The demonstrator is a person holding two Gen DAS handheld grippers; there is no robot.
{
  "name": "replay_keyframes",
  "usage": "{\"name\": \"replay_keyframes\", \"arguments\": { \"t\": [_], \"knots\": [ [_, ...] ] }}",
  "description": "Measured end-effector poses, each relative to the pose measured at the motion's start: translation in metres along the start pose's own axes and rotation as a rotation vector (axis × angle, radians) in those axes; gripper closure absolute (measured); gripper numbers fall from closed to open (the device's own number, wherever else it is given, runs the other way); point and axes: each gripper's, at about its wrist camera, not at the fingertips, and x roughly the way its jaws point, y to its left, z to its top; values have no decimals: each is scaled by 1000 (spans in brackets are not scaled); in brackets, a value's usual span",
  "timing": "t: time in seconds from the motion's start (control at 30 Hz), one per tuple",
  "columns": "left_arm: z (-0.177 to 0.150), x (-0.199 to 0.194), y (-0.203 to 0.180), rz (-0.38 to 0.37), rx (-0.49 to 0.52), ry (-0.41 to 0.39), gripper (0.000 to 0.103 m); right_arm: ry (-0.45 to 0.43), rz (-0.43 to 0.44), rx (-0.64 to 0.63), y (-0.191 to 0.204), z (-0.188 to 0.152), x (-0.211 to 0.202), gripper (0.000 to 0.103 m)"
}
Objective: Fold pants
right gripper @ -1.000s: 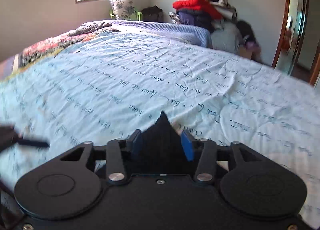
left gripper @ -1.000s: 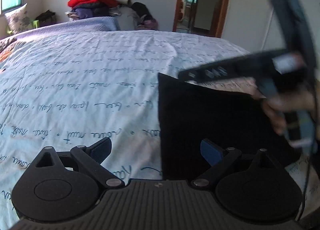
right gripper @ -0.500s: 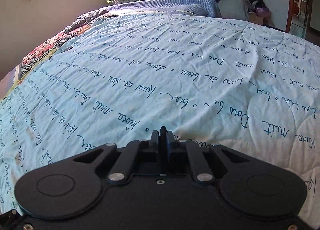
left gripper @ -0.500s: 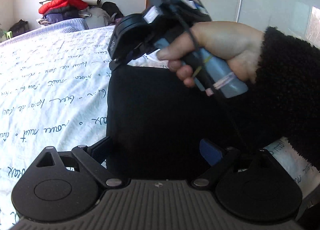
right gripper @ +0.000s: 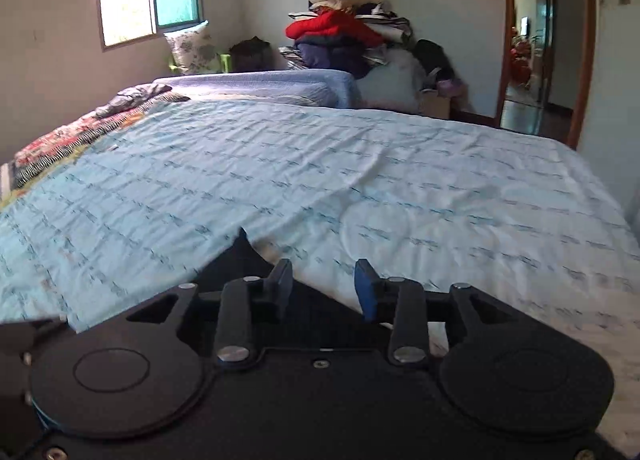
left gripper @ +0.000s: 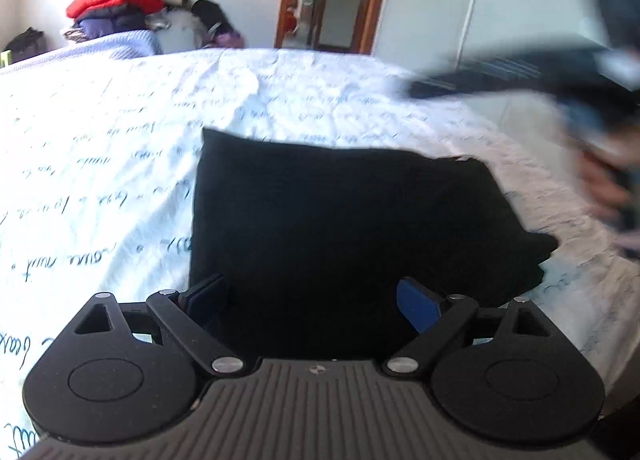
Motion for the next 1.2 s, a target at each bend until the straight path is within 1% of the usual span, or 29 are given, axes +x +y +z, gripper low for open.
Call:
{"name": "replay_keyframes", "arguments": {
  "t": [0.03, 0.13, 0.17, 0.2, 0.23, 0.27, 0.3, 0.37, 0.43, 0.47, 0.5, 0.57, 0.6, 0.63, 0.67, 0.7, 0.77, 0.83, 0.9, 0.97, 1.0, 1.03, 1.1, 1.17, 1.2],
  "knots": [
    [-3, 0, -4, 23, 16, 3, 8, 13, -25, -3, -4, -13, -14, 64],
    [-5, 1, -9, 63, 41, -4, 8, 79, -46, -23, -4, -53, -37, 65],
    [-3, 0, -9, 73, 36, -4, 13, 103, -57, -32, -3, -66, -39, 65],
    [-2, -3, -10, 76, 29, -9, 14, 128, -70, -40, -2, -78, -38, 67],
    [0, -6, -12, 74, 26, -17, 14, 153, -97, -55, -2, -89, -35, 66],
    [0, -9, -13, 69, 29, -22, 13, 161, -134, -74, 0, -98, -34, 65],
    [0, -10, -17, 67, 42, -15, 13, 146, -146, -65, 1, -102, -37, 65],
    [-2, -5, -21, 90, 70, 14, 11, 94, -146, -5, 2, -98, -47, 65],
    [-3, -4, -24, 113, 58, 17, 11, 40, -114, 10, 5, -92, -51, 65],
    [-2, -7, -25, 117, 46, 18, 13, 49, -88, 7, 7, -93, -49, 65],
    [0, -10, -27, 117, 38, 17, 13, 72, -85, -2, 9, -95, -43, 65],
    [2, -18, -32, 121, 48, 8, 11, 106, -127, -51, 14, -102, -37, 66],
    [2, -18, -35, 134, 65, 10, 11, 99, -148, -54, 15, -102, -39, 65],
    [1, -19, -39, 149, 83, 17, 8, 85, -156, -39, 15, -101, -43, 65],
    [0, -16, -42, 166, 99, 25, 6, 60, -152, -19, 14, -101, -47, 65],
    [-1, -15, -45, 184, 107, 30, 6, 38, -141, -3, 14, -100, -49, 64],
    [-1, -13, -47, 195, 90, 25, 6, 46, -117, 19, 11, -105, -46, 63],
    [-1, -12, -49, 199, 76, 24, 6, 72, -127, 3, 10, -111, -39, 63],
    [-1, -14, -48, 206, 60, 20, 6, 62, -156, -3, 14, -109, -44, 63],
    [-2, -15, -48, 207, 45, 21, 6, 17, -142, 17, 16, -107, -53, 62],
    [-2, -15, -48, 208, 35, 23, 6, 20, -134, 21, 17, -107, -52, 59],
    [-3, -14, -47, 208, 24, 25, 5, 43, -137, 11, 17, -109, -48, 59],
    [-3, -14, -46, 205, 6, 33, 5, 72, -164, -25, 19, -115, -40, 58],
    [-4, -19, -47, 205, -5, 26, 6, 56, -193, 6, 22, -114, -49, 57],
    [-5, -23, -47, 202, -1, 19, 6, 35, -191, 26, 23, -113, -57, 55]
  ]
}}
